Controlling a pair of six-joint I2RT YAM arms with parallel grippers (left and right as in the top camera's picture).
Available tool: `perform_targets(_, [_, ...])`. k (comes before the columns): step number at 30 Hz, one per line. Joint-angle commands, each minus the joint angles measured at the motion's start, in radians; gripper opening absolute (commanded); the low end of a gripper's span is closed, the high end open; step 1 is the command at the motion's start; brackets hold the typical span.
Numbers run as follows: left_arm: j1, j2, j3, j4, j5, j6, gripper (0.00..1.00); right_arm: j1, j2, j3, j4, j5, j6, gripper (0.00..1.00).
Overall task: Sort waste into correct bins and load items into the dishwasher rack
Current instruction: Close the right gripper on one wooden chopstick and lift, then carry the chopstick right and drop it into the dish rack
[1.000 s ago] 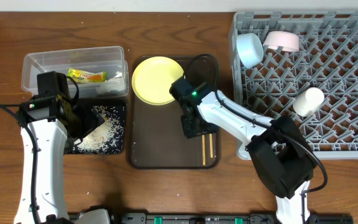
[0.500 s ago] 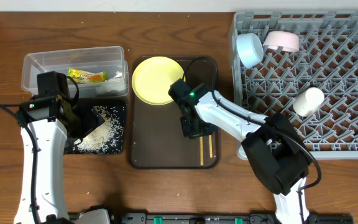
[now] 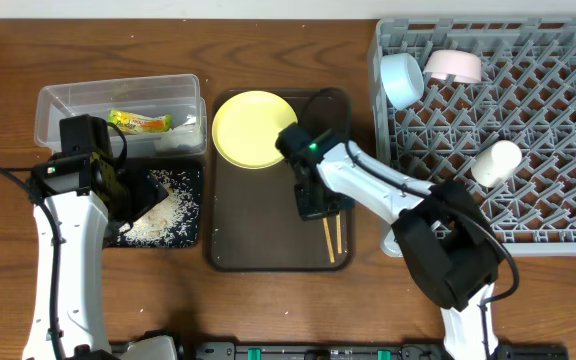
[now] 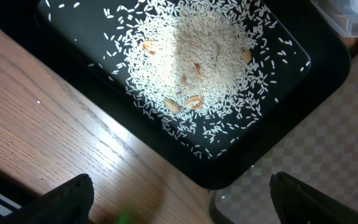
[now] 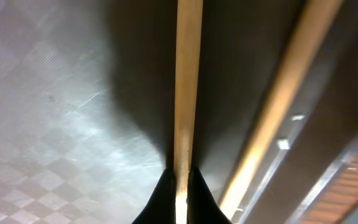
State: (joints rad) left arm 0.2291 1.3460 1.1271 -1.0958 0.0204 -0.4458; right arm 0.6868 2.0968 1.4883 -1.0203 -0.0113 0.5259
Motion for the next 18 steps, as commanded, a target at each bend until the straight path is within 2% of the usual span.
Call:
perform_targets(1, [0.005,-0.009,-0.004,-0.003,-0.003,-0.001,0.93,-0.053,-0.097,0.063,-0.005,-0.018,-0.061,0.01])
perform_targets(9, [0.005,-0.009,-0.004,-0.003,-0.003,-0.001,0.93,-0.229,-0.316,0.079,-0.034,-0.022,-0.200,0.01])
perform_targets(18, [0.005,-0.009,-0.004,-0.003,-0.003,-0.001,0.93,-0.426,-0.338,0.039,-0.161,-0.023,-0.303,0.01])
